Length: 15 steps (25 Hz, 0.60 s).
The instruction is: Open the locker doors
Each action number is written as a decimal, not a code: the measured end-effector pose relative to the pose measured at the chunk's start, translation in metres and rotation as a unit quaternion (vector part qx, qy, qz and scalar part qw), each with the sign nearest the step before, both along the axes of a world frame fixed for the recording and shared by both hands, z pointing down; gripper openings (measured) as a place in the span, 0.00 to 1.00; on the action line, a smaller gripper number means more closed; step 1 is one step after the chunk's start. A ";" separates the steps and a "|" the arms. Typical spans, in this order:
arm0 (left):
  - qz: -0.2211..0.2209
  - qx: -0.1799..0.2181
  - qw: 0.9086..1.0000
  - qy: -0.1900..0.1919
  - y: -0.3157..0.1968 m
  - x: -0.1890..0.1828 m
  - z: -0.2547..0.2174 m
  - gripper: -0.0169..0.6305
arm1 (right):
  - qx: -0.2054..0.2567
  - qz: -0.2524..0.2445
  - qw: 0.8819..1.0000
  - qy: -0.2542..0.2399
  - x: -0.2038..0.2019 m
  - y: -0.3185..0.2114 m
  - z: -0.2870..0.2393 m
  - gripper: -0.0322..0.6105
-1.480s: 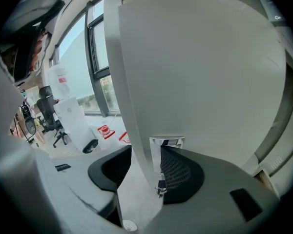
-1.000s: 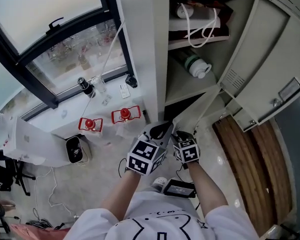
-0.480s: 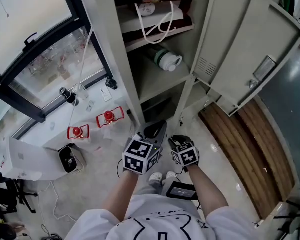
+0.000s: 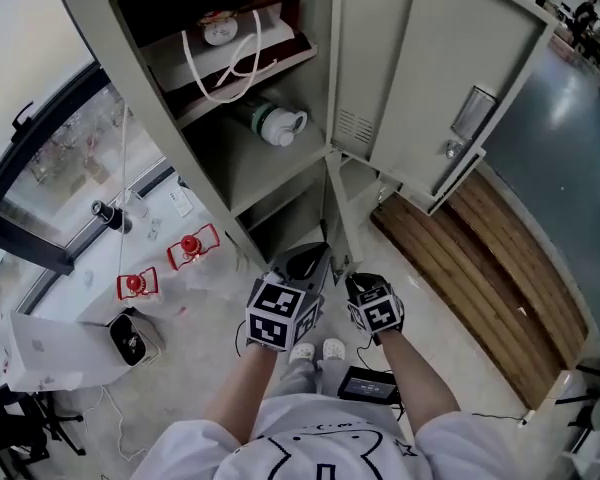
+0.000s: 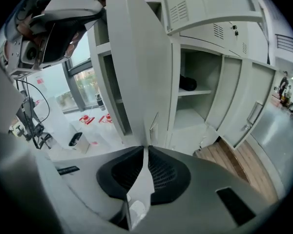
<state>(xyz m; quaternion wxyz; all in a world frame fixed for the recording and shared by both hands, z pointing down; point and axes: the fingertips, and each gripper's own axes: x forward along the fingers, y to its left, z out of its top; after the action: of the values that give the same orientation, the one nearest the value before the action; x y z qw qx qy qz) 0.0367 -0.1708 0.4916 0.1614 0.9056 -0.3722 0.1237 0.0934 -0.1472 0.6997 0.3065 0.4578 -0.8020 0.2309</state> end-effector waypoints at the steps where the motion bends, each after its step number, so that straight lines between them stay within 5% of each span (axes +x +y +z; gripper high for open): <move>1: 0.003 0.000 1.000 -0.002 0.000 0.005 0.000 0.06 | 0.000 0.005 1.000 0.003 0.009 -0.001 0.000 0.14; 15: -0.011 0.000 1.000 -0.026 -0.013 0.035 0.007 0.06 | -0.002 0.109 0.993 0.047 0.127 -0.042 0.005 0.07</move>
<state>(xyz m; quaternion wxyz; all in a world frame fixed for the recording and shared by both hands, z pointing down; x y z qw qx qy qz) 0.0721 -0.1839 0.4985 0.1536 0.8978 -0.3864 0.1451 0.2202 -0.1894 0.7050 0.3181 0.5522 -0.7315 0.2427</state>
